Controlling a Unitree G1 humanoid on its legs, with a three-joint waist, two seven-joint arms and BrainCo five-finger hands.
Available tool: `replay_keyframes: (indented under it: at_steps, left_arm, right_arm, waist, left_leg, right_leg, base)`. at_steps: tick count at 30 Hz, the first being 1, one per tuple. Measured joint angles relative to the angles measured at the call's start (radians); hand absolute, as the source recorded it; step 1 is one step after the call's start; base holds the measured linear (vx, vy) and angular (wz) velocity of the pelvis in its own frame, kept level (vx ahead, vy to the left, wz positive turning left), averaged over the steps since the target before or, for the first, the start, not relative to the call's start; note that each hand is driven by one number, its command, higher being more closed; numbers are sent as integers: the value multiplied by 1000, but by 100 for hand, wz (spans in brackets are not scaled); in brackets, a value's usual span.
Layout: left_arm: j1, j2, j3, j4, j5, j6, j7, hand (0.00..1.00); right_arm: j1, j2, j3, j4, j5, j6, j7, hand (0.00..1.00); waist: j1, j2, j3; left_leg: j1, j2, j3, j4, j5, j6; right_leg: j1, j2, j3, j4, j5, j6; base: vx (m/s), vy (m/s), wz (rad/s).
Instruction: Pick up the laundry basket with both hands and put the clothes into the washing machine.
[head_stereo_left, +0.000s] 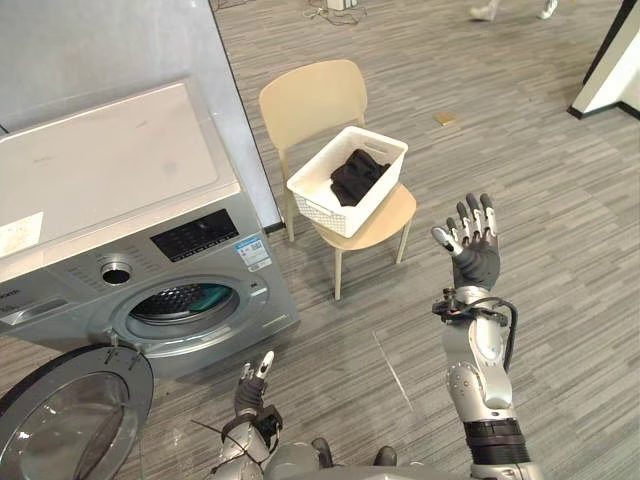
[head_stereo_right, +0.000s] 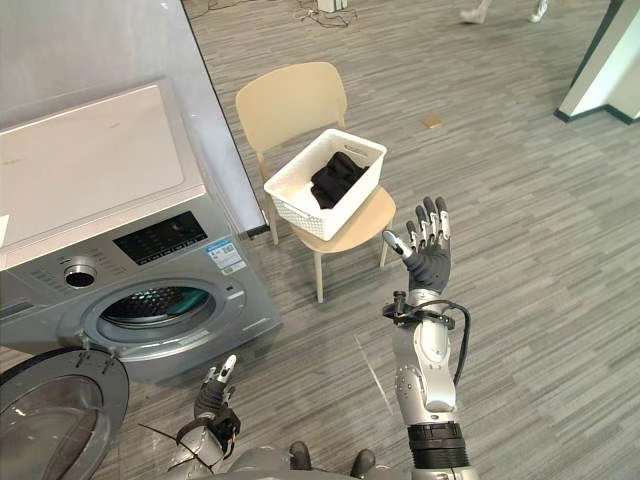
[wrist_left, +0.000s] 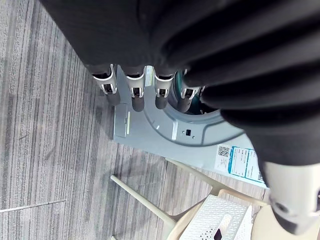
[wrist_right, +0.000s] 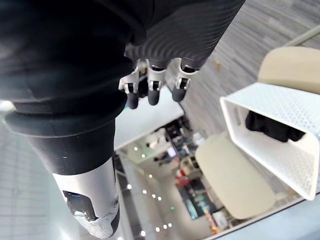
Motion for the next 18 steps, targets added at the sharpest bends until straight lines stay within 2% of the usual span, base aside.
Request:
replay_keyframes:
  at_steps: [2,3,6,8,9,10,12,13,14,18]
  left_arm:
    - [1,26,-26,0,23,4,-1,0]
    - [3,36,-31,-1,43,5,0,0]
    - [-5,46,-31,-10,66,10,1,0]
    - [-5,47,-43,-10,78,11,0,0]
    - [-1,58,-58,-11,78,11,-1,0]
    - [-4,62,-59,0,82,17,-2,0]
    - [10,37,-61,-2,90,22,-5,0]
    - [15,26,-58,-2,99,22,-6,0]
    - [20,19,-56,-1,99,22,-7,0]
    - [5,12,-32,10,95,22,-25,0]
  right_arm:
    - [5,19,19,0,-4,1,1,0]
    - [6,23,40,-1,-12,1,4,0]
    - [9,23,49,-18,-22,1,24,0]
    - [16,21,49,-24,-21,1,26,0]
    - [30,22,49,-25,-21,1,28,0]
    - [48,26,48,-23,-20,2,38,0]
    - [83,8,49,-26,-14,7,53,0]
    - [91,5,41,-26,-5,7,61,0]
    - [91,0,39,-26,16,7,70,0]
    - [119,6,35,-26,65,7,104,0]
  waist:
    - [-24,-12,6]
    - [-29,-12,7]
    - [-34,-12,8]
    - [-47,-13,7]
    - [-53,-25,2]
    - [-50,-27,7]
    - [-47,-3,7]
    - [-45,17,-4]
    - [-50,22,-8]
    - [-49,5,-4]
  left_leg:
    - [54,-24,-38,-23,-5,9]
    - [72,-29,-59,-32,-6,11]
    - [78,-25,-137,-34,-6,10]
    - [78,-21,-193,-31,-6,2]
    - [84,-25,-221,-28,-17,-28]
    - [100,-26,-244,-26,-36,-59]
    - [108,17,-262,-44,-18,-89]
    - [115,35,-261,-62,-16,-92]
    - [123,57,-261,-82,-16,-93]
    - [116,92,-283,-47,-10,-112]
  right_leg:
    - [-85,-63,35,255,-29,-4]
    - [-111,-67,81,290,-49,-5]
    - [-147,-61,157,196,-53,-5]
    - [-151,-64,220,75,-36,11]
    - [-138,-68,260,-35,39,24]
    - [-115,-81,272,-71,88,81]
    - [-77,-49,235,-110,87,69]
    - [-68,-32,222,-125,82,61]
    - [-65,-11,211,-129,74,49]
    - [-21,25,168,-157,57,22]
  base:
    - [170,104,59]
    - [179,31,64]
    - [220,-89,81]
    - [190,-177,94]
    - [230,-249,85]
    - [242,-251,70]
    - [207,-230,33]
    - [223,-265,19]
    - [165,-194,9]
    - [120,-137,23]
